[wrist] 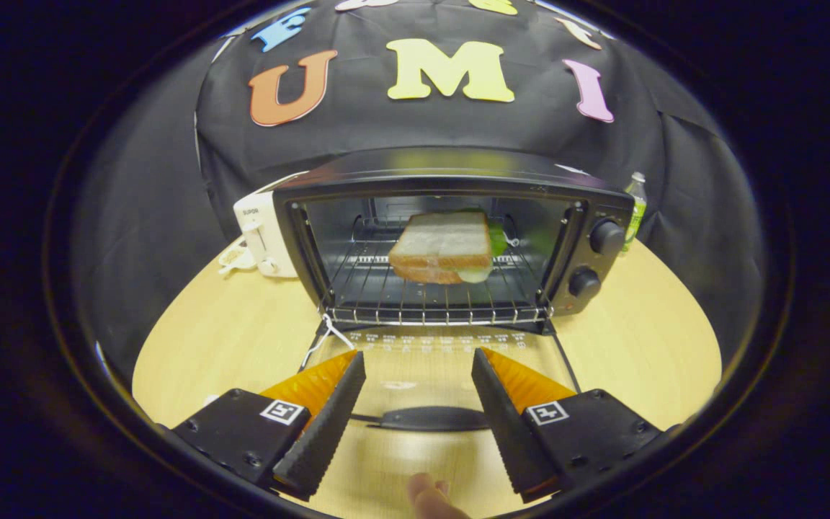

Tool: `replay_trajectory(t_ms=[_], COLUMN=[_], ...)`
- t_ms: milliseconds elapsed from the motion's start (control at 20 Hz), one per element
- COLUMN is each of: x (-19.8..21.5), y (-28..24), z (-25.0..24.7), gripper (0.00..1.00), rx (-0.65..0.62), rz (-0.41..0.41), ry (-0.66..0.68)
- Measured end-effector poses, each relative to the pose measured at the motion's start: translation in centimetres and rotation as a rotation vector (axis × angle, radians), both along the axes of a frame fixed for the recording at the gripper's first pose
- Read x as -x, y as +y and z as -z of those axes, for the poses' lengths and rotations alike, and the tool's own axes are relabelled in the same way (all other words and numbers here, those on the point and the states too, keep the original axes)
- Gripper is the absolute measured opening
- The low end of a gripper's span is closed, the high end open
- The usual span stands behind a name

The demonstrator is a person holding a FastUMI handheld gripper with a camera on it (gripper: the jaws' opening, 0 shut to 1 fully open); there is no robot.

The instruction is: Open the toaster oven, put the food inside, and close the toaster oven door.

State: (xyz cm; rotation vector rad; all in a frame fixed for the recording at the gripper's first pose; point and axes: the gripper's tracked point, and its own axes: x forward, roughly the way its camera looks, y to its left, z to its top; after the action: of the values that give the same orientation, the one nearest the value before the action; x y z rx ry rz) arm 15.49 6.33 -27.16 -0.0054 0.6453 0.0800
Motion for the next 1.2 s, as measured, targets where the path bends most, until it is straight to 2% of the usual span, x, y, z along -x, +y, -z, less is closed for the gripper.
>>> replay_trajectory(t_ms=[350,550,850,1200], x=[4.2,4.6,4.0,4.2], y=[-0.2,-0.3,-1.2,-1.3], z=[3.7,4.4,4.6,6.1], gripper=[0.97,0.96,0.96,0.96], rx=[-0.04,-0.008,0.013,-0.027], rz=[0.001,0.001,0.101,0.153], ry=[0.163,0.173,0.169,0.212])
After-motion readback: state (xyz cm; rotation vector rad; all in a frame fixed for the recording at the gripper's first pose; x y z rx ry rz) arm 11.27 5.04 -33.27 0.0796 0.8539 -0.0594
